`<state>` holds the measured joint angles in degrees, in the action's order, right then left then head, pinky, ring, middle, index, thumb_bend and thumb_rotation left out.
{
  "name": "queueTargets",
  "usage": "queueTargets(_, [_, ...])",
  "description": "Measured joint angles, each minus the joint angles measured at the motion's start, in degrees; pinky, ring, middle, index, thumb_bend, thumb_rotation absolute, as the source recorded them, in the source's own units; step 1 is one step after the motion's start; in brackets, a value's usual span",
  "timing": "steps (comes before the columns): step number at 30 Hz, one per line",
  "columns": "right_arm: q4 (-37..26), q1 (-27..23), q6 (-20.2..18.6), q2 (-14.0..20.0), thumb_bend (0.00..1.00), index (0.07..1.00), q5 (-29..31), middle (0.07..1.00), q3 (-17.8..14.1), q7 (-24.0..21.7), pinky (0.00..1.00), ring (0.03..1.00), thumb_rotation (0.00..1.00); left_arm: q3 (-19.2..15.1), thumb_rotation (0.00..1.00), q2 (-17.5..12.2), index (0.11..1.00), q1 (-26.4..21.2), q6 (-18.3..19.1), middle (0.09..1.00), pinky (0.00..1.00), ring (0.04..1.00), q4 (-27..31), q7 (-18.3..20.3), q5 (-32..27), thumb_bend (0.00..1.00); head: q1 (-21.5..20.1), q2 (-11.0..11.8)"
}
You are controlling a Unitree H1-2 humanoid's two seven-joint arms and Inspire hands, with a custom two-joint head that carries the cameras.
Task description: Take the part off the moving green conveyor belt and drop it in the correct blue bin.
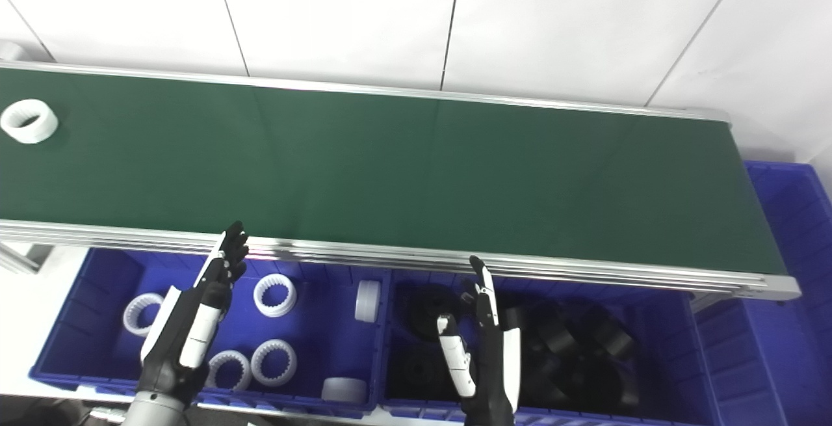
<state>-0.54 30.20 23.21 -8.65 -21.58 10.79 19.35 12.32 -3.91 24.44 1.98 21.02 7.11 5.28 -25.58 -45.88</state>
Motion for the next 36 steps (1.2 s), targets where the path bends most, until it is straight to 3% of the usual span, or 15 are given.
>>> queueTargets(7, [0.00,0.04,-0.39,0.06,0.65,0.949,0.12,0.969,0.00,-0.02,0.82,0.880,1.00,0.62,1.00,0.44,1.000,0.08,0.13,1.000,1.00,1.000,-0.02,0.14,0.03,0.79,4.03,-0.17])
queueTargets(19, [-0.01,0.20,-0.39,0.12,0.63,0.949,0.76,0.962,-0.01,-0.16,0.81,0.871,1.00,1.70,1.00,0.73,1.000,0.25,0.94,1.000,1.00,1.000,-0.01,0.12,0.68,0.82,5.63,0.53])
queueTargets(26, [0.00,0.21,-0.39,0.13,0.63,0.952,0.75,0.961,-0.01,-0.16,0.81,0.874,1.00,1.92,1.00,0.74,1.000,0.29,0.93,1.000,1.00,1.000,-0.12,0.10,1.27,0.83,6.33,1.41])
queueTargets(36, [0.08,0.32,-0.36,0.20,0.66,0.963,1.75,0.975,-0.01,-0.38,0.82,0.873,1.00,2.61,1.00,0.85,1.000,1.02,0.38,1.000,1.00,1.000,-1.01,0.03,1.27,0.82,10.37,3.60])
